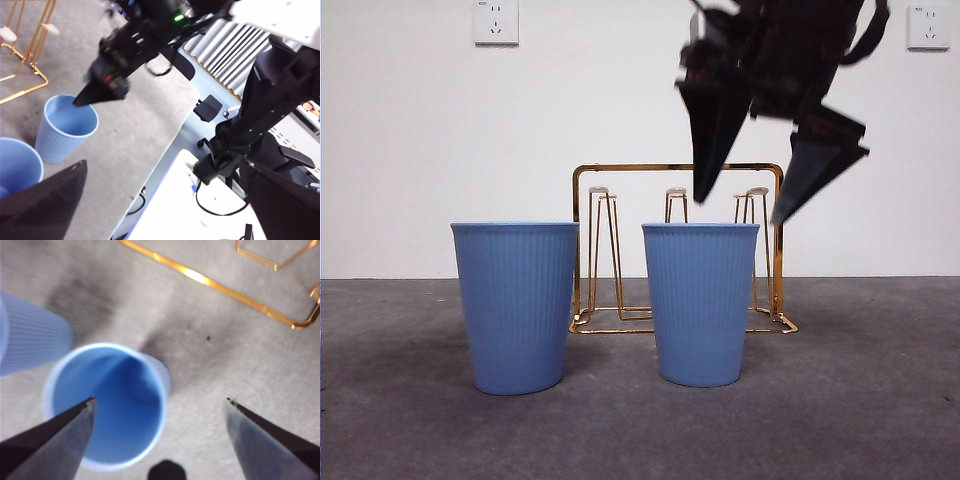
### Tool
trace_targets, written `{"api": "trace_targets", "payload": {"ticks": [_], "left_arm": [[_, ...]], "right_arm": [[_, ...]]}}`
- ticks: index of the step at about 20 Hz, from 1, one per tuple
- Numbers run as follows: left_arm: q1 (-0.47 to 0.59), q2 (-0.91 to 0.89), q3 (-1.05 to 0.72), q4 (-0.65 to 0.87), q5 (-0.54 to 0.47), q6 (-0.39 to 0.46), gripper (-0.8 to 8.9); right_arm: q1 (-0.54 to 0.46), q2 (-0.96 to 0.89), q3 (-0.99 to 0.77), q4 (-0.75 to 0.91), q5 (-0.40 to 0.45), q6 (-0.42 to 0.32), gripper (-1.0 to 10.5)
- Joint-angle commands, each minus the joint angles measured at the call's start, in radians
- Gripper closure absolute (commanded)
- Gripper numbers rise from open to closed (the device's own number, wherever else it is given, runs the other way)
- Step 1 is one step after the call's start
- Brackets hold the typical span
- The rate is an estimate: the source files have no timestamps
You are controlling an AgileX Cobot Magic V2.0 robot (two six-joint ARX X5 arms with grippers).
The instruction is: Pick up cup 1,put cup 1 in the cup rack,pick up cup 2,put cup 2 in the cup rack
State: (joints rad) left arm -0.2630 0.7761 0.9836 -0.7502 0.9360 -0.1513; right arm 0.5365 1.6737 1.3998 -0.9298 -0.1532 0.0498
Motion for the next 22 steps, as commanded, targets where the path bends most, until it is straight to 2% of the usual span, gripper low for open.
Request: {"api": "trace_targets", "payload": {"ticks": [1, 7, 10, 15, 18, 22], "left_arm": [[-0.005, -0.002, 0.002, 0.025, 0.009, -0.015, 0.9], [-0.005, 0.003, 0.002, 0.037, 0.007, -0.029, 0.9], [-0.005, 0.003, 0.002, 0.037, 0.007, -0.032, 0.9], [-0.005, 0.022, 0.002, 0.049, 0.01, -0.069, 0.9], [-0.013, 0.039, 0.002, 0.129, 0.021, -0.159, 0.9], [-0.071, 0.075, 0.002, 0.46, 0.05, -0.403, 0.9]], "right_arm": [[0.001, 0.049, 0.006, 0.011, 0.016, 0.011, 5.2], [0.001, 0.137, 0.006, 0.029, 0.015, 0.016, 6.5], [0.001, 0.145, 0.005, 0.042, 0.011, 0.018, 9.4], [0.001, 0.13, 0.006, 0.008, -0.014, -0.032, 9.6], [0.0, 0.045, 0.01, -0.016, -0.014, -0.054, 9.6], [0.0, -0.236, 0.017, 0.016, -0.002, -0.055, 9.6]]}}
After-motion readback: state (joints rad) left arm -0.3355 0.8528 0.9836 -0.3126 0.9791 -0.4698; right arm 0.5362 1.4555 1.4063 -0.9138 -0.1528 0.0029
